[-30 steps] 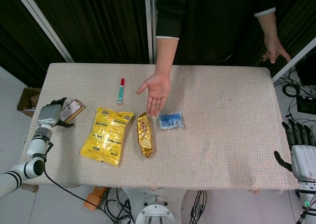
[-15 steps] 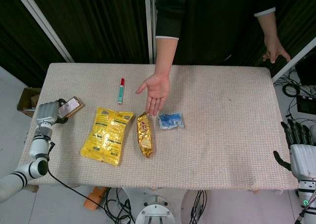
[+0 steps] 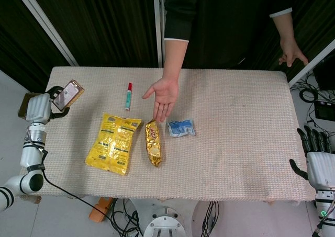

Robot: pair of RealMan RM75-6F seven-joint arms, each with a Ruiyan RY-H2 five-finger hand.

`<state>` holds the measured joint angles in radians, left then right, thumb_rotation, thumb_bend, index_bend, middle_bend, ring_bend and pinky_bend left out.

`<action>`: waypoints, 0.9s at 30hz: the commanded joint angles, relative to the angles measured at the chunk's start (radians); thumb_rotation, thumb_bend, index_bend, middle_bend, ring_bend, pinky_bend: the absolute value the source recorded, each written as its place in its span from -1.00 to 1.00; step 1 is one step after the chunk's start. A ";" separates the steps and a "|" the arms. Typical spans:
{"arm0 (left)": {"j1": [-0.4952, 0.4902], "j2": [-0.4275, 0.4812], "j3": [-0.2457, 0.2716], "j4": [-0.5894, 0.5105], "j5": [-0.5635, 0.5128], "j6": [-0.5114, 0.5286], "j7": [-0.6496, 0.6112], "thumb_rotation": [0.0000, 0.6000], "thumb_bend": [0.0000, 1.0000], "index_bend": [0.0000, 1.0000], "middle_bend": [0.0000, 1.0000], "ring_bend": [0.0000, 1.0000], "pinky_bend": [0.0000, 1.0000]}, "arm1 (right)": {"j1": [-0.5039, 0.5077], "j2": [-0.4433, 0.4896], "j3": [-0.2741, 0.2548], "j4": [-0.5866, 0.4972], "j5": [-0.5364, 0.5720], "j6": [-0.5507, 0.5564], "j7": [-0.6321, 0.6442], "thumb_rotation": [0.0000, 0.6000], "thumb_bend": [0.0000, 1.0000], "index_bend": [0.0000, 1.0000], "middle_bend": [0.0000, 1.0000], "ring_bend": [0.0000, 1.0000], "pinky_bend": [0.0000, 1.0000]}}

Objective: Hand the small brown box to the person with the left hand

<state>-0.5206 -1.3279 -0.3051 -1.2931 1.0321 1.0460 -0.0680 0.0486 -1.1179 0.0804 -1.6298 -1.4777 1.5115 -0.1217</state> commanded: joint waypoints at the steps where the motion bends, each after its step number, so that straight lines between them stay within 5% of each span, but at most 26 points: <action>1: 0.019 0.139 -0.061 -0.259 0.108 0.107 -0.026 1.00 -0.14 -0.04 0.29 0.10 0.28 | 0.001 -0.002 0.001 0.001 0.003 -0.003 -0.003 1.00 -0.65 -1.00 -1.00 -1.00 -1.00; 9: -0.147 0.057 -0.075 -0.344 0.157 0.021 0.111 1.00 -0.14 -0.02 0.31 0.12 0.30 | 0.007 -0.013 -0.002 0.006 0.013 -0.020 -0.011 1.00 -0.65 -1.00 -1.00 -1.00 -1.00; 16: -0.313 -0.096 -0.085 -0.236 0.104 -0.065 0.256 1.00 -0.14 0.00 0.32 0.13 0.31 | -0.008 -0.002 0.001 0.012 0.032 -0.007 0.007 1.00 -0.65 -1.00 -1.00 -1.00 -1.00; 23: -0.366 -0.191 -0.051 -0.133 0.053 -0.089 0.313 1.00 -0.14 -0.01 0.32 0.13 0.31 | -0.015 0.001 0.002 0.037 0.044 -0.009 0.041 1.00 -0.65 -1.00 -1.00 -1.00 -1.00; 27: -0.368 -0.217 -0.027 -0.093 0.076 -0.073 0.311 1.00 -0.27 -0.35 0.00 -0.06 0.25 | -0.015 -0.002 0.002 0.048 0.044 -0.013 0.053 1.00 -0.65 -1.00 -1.00 -1.00 -1.00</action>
<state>-0.8861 -1.5375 -0.3406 -1.3946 1.1002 0.9684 0.2448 0.0339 -1.1197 0.0824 -1.5821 -1.4335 1.4991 -0.0689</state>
